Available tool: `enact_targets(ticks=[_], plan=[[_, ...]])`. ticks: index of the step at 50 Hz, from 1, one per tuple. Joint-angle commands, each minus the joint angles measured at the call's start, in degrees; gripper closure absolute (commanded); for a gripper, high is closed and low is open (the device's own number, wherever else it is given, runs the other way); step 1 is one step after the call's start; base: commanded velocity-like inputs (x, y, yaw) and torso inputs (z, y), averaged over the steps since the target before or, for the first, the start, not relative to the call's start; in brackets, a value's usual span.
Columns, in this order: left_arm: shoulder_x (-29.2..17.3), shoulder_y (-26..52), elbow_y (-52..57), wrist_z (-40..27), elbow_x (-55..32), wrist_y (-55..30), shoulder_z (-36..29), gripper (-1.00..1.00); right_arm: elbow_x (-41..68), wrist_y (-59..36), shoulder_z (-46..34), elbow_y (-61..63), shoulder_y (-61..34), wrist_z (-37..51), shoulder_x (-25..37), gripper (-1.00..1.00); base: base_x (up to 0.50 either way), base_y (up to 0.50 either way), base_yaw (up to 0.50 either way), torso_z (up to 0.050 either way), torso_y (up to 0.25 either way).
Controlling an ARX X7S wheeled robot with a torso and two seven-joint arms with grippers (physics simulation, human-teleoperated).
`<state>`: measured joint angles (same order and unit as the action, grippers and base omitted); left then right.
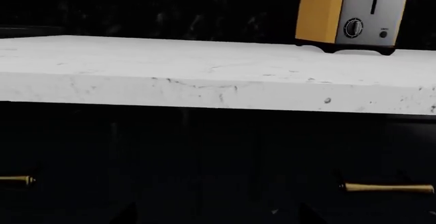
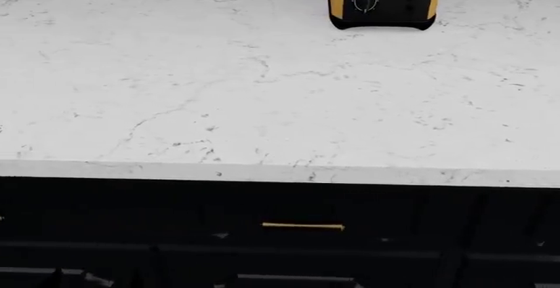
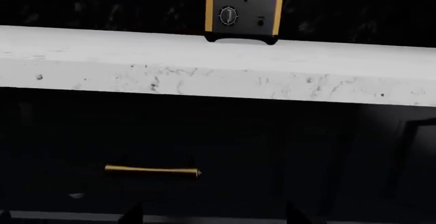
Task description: Clear the non-vegetable object off the cutting board and place the vegetables onto it.
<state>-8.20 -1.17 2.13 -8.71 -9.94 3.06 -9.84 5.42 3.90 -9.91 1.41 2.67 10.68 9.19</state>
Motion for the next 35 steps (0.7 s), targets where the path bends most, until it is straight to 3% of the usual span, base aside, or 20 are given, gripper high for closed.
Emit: enact_targets(ticks=[1,2,3,4,5,6,8,10,35], plan=[[0.3,0.1,-0.9,1.4,0.3,1.4,0.8,-1.0,-1.4,11.0,0.2,-5.6,-1.4,-2.8,-0.6,-1.0,0.0,0.5,0.0,0.0,0.0],[0.2,0.2,-1.1,1.4,0.2,1.3,0.8,-1.0,-1.1,11.4,0.4,-7.0,-0.2,-2.8,-0.2,-1.0,0.0,0.5,0.0,0.0,0.0],[0.2,0.3,-1.2,1.4,0.0,1.3,0.8,-1.0,-3.9,2.8,-0.5,1.6,1.0,0.2,-0.8,-1.0,0.0,0.5,0.0,0.0,0.0],[0.1,0.4,-1.3,1.4,-0.1,1.4,0.8,-1.0,-0.6,-1.9,0.6,2.5,-1.2,-0.7,-2.2,-1.0,0.0,0.5,0.0,0.0,0.0],[0.1,0.5,-1.4,1.5,-0.3,1.4,0.9,-1.0,-1.7,-0.4,0.2,0.0,-1.8,-1.0,-1.4,-1.0,0.0,0.5,0.0,0.0,0.0],[0.0,0.6,-1.4,1.5,-0.4,1.3,0.8,-1.0,-3.6,-9.0,0.1,6.4,-1.5,1.3,-1.3,-1.0,0.0,0.5,0.0,0.0,0.0],[0.0,0.7,-1.6,1.5,-0.5,1.3,0.7,-1.0,0.1,-0.7,1.3,0.1,-1.8,-1.2,-2.0,-1.0,0.0,0.5,0.0,0.0,0.0],[-0.1,0.8,-1.7,1.4,-0.5,1.4,0.6,-1.0,0.2,0.5,1.2,-1.4,-2.0,-1.4,-1.9,-1.0,0.0,0.5,0.0,0.0,0.0],[-0.9,0.6,-1.1,0.2,-0.9,1.5,-0.5,-1.0,-0.5,-0.5,-0.5,-1.5,-2.5,0.4,-0.8,-1.0,0.0,0.5,0.0,0.0,0.0]])
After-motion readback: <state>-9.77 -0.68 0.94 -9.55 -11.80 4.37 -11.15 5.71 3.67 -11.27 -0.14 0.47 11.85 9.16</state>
